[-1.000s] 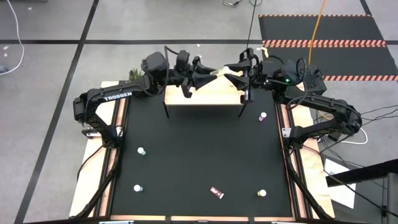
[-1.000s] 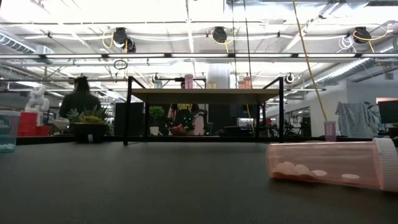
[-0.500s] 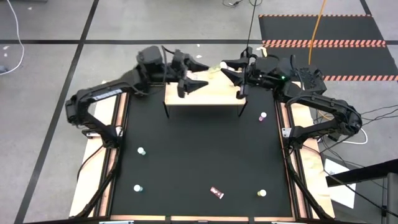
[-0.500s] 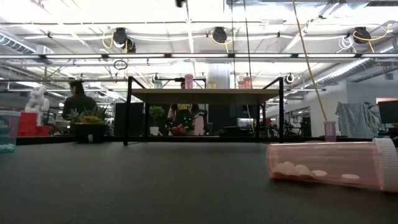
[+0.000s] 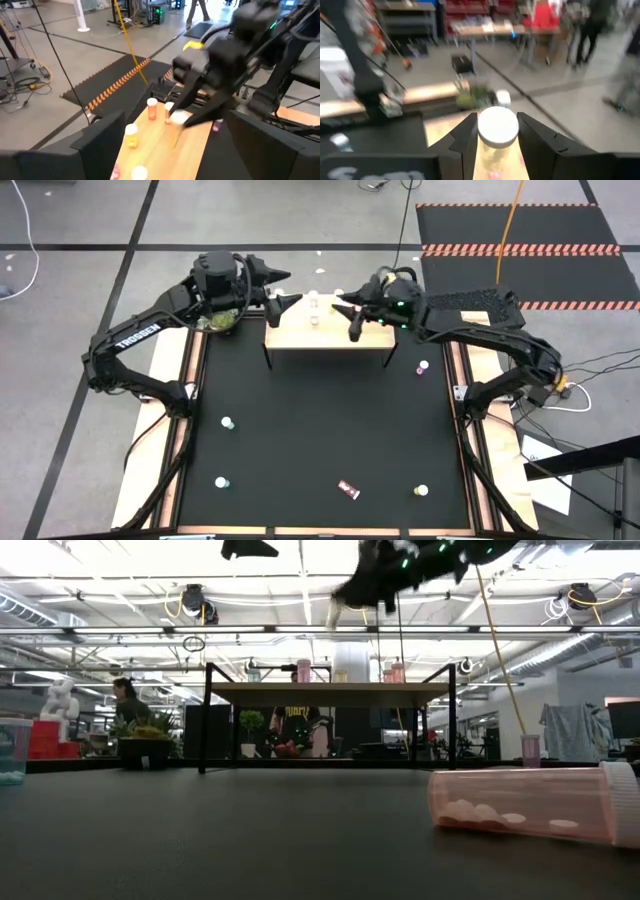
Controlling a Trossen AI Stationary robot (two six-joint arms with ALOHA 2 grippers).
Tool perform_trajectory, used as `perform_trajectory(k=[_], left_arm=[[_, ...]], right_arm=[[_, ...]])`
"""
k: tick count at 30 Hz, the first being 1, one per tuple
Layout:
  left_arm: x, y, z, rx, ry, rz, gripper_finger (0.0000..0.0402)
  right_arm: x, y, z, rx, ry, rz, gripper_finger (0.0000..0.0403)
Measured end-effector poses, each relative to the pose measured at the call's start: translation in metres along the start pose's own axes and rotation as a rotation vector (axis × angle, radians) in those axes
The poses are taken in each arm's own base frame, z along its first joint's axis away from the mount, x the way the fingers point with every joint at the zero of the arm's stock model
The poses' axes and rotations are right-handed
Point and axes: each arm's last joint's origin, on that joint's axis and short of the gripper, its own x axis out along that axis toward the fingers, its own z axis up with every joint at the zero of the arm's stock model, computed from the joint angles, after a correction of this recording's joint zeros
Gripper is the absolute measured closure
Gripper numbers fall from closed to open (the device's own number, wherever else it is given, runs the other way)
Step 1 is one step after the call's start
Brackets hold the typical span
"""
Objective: Pick and place medicine bottles onto shelf by color
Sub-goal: Adjust the yellow pill bottle on the shelf
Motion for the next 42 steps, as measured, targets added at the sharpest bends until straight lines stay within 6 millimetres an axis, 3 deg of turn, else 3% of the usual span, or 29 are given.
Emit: perform_trajectory(k=[4, 9, 19, 26, 42], left_arm=[[0.0, 0.0, -0.004, -0.009, 0.039, 0.004, 0.0066], [-0.001, 0.001, -0.014, 0.004, 0.145, 0.028, 0.0079], [-0.001, 0.002, -0.017, 0.053, 0.178, 0.044, 0.0104], [-0.001, 0.004, -0.017, 0.064, 0.179, 0.05, 0.0116], [-0.001, 0.004, -0.018, 0.096, 0.184, 0.046, 0.0121]], right_arm=[[0.014, -0.001, -0.02, 0.016, 0.111, -0.007, 0.0285], [0.016, -0.003, -0.035, -0.008, 0.231, -0.079, 0.0284], [0.015, -0.026, -0.035, 0.007, 0.216, -0.139, 0.0284], [0.025, -0.027, -0.048, 0.023, 0.255, -0.111, 0.0284], [0.033, -0.028, -0.053, -0.007, 0.245, -0.108, 0.0284]])
